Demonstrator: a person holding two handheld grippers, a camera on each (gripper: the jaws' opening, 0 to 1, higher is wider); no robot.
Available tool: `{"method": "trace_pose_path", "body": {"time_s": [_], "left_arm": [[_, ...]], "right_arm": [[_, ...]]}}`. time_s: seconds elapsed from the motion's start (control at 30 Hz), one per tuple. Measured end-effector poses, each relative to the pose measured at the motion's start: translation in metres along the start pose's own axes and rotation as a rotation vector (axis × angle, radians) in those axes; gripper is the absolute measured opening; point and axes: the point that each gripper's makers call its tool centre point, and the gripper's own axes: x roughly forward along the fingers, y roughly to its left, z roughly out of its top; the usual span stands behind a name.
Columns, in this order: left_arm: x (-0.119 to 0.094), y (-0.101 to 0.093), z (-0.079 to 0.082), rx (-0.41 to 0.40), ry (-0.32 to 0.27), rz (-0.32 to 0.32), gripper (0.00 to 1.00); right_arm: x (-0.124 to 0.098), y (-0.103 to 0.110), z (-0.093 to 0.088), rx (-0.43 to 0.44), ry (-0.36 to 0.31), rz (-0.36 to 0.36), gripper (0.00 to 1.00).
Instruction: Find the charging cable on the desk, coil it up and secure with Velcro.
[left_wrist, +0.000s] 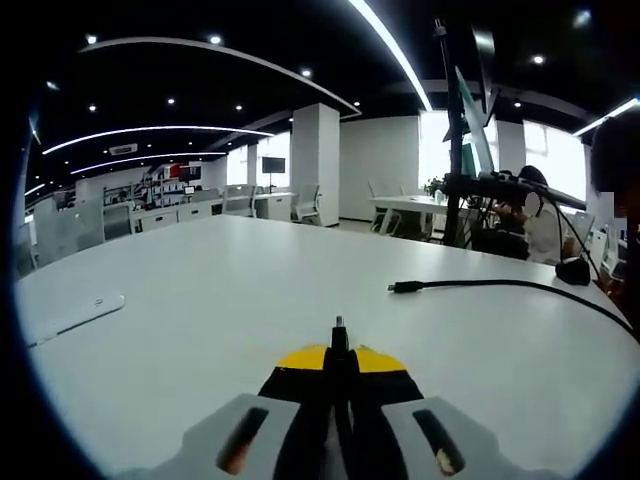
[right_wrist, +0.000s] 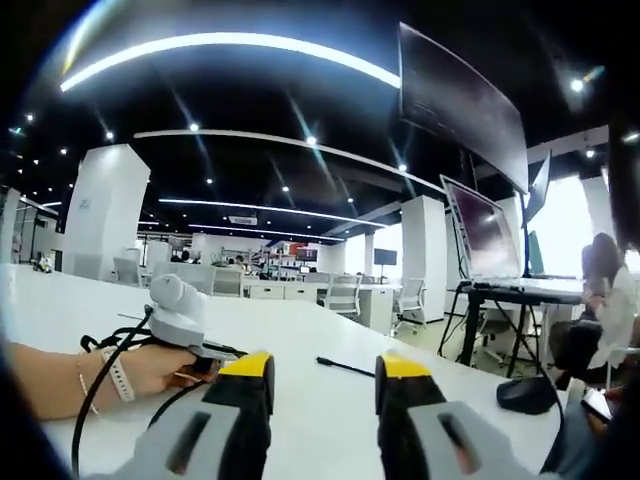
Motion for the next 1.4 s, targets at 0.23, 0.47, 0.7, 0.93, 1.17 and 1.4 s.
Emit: {"method": "trace_pose_path", "body": {"time_s": [0.23, 0.47, 0.7, 0.93, 1.17, 1.4], "left_arm": [[0.0, 0.001, 0.001, 0.0, 0.0, 0.001, 0.08], [0.004, 0.002, 0.002, 0.002, 0.001, 0.002, 0.08], [0.007, 0.001, 0.003, 0.004, 0.001, 0.002, 0.08], [0.011, 0.001, 0.003, 0.007, 0.0, 0.003, 0.08], [0.012, 0.0, 0.003, 0.017, -0.001, 0.003, 0.08], [0.012, 0.001, 0.002, 0.016, -0.001, 0.002, 0.08]], "right_arm": [[0.017, -0.01, 0.003, -0.037, 0.015, 0.006, 0.36], [0.039, -0.016, -0.001, -0.07, 0.044, 0.043, 0.36], [0.058, -0.028, -0.005, -0.149, 0.086, 0.08, 0.35], [0.076, -0.032, -0.01, -0.165, 0.119, 0.118, 0.35], [0.093, -0.04, -0.023, -0.153, 0.167, 0.161, 0.34], [0.109, -0.046, -0.044, -0.182, 0.237, 0.203, 0.36]]}}
